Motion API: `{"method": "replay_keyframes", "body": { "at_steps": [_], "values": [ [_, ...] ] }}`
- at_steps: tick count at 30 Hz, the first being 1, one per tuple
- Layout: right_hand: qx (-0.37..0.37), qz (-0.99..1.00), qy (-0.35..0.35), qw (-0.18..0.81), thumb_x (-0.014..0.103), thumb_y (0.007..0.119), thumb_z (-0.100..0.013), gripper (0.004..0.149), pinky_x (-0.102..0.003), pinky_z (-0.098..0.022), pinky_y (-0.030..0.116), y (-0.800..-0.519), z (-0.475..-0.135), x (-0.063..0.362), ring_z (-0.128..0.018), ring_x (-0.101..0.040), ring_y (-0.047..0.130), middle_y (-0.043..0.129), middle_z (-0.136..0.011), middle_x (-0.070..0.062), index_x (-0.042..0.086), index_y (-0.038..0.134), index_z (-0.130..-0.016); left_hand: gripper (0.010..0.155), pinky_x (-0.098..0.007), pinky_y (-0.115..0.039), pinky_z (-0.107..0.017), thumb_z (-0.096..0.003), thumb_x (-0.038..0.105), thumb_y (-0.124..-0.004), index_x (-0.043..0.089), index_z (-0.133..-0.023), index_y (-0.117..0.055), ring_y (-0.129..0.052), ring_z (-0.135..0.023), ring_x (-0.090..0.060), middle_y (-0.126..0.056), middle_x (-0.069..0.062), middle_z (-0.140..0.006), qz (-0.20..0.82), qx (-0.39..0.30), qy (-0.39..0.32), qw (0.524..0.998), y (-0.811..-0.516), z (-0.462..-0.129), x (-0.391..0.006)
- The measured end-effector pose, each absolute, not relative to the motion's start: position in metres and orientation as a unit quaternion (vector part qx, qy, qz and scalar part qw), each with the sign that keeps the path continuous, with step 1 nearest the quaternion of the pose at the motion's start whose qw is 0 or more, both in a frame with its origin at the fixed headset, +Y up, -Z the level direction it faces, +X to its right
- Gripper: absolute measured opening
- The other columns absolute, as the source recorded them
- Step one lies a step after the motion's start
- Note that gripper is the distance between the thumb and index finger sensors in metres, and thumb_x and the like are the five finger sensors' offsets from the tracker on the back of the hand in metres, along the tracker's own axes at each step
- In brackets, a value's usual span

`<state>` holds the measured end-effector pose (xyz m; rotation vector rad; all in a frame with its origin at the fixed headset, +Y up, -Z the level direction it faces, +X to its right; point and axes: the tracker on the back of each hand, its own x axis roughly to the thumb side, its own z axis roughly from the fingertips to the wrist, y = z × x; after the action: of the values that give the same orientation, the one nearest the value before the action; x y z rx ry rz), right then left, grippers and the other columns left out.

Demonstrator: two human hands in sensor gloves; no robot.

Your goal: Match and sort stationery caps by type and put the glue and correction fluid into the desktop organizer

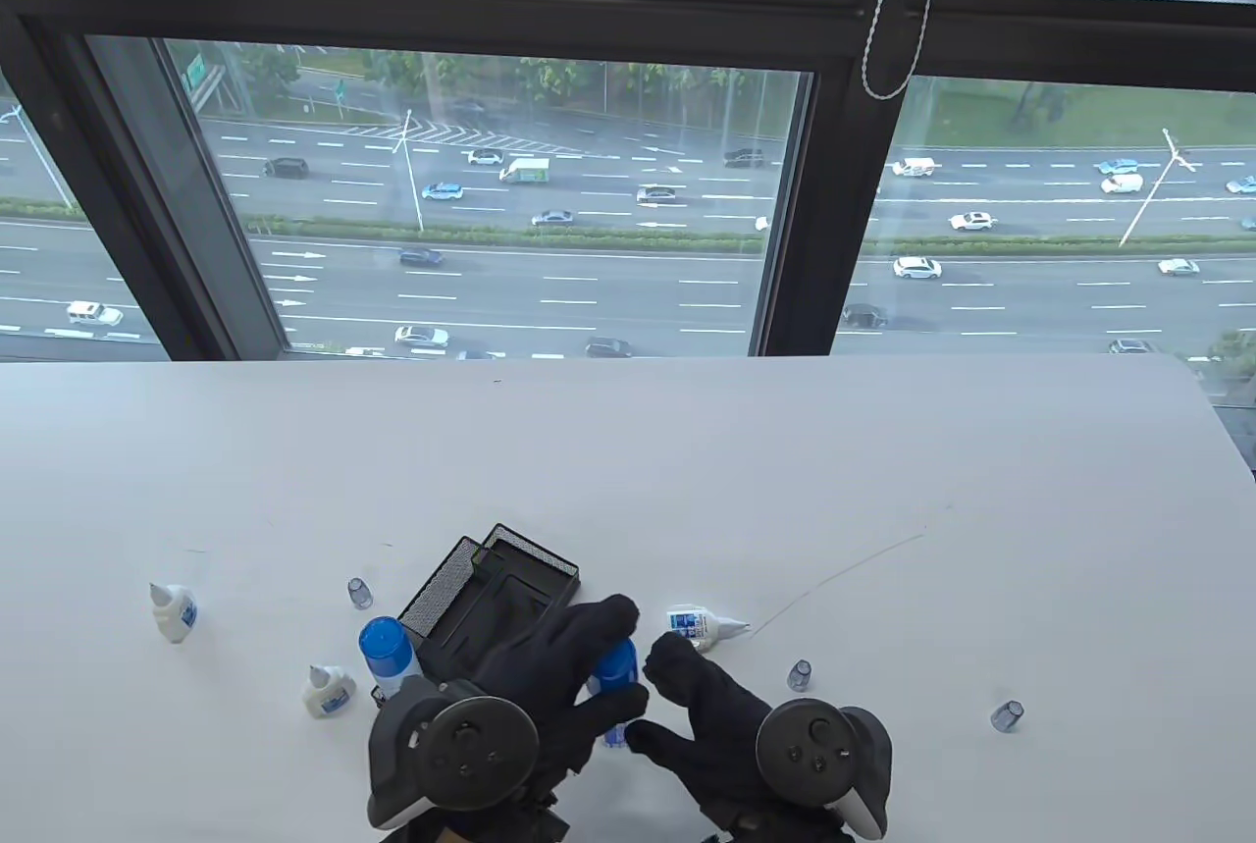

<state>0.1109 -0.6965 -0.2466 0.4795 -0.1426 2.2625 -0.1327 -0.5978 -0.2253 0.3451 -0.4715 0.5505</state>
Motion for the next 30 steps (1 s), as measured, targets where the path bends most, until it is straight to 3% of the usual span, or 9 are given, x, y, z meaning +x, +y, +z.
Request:
{"method": "replay_keyframes", "body": {
  "at_steps": [8,15,30],
  "values": [
    [0.143,0.879,-0.046,0.453,0.046,0.08,-0.049,0.07,-0.055,-0.066,0.068,-0.698,-0.259,0.135,-0.084,-0.036,0.086,0.077,-0.099,-0.014,0.012,0.057,-0.106,0.068,-0.046,-0.083,-0.061,-0.0493,0.05,-0.087,0.027,-0.108,-0.063,-0.099,-0.086,-0.028,-0.079,-0.007,-0.104,0.257,0.163,-0.135,0.943,-0.603,-0.23,-0.198],
    [0.147,0.878,-0.04,0.454,0.046,0.078,-0.049,0.069,-0.055,-0.066,0.068,-0.7,-0.258,0.134,-0.084,-0.036,0.087,0.078,-0.099,-0.014,0.012,0.058,-0.106,0.069,-0.046,-0.083,-0.061,-0.0488,0.051,-0.088,0.027,-0.108,-0.062,-0.099,-0.086,-0.028,-0.079,-0.007,-0.103,0.203,0.15,-0.079,0.964,-0.636,-0.232,-0.224],
    [0.15,0.879,-0.031,0.451,0.046,0.077,-0.05,0.067,-0.054,-0.066,0.069,-0.7,-0.257,0.131,-0.083,-0.036,0.087,0.079,-0.098,-0.013,0.013,0.059,-0.105,0.067,-0.044,-0.084,-0.06,-0.0496,0.051,-0.087,0.025,-0.107,-0.064,-0.1,-0.085,-0.025,-0.081,-0.005,-0.105,0.129,0.15,-0.078,0.977,-0.666,-0.227,-0.211]
  ]
}}
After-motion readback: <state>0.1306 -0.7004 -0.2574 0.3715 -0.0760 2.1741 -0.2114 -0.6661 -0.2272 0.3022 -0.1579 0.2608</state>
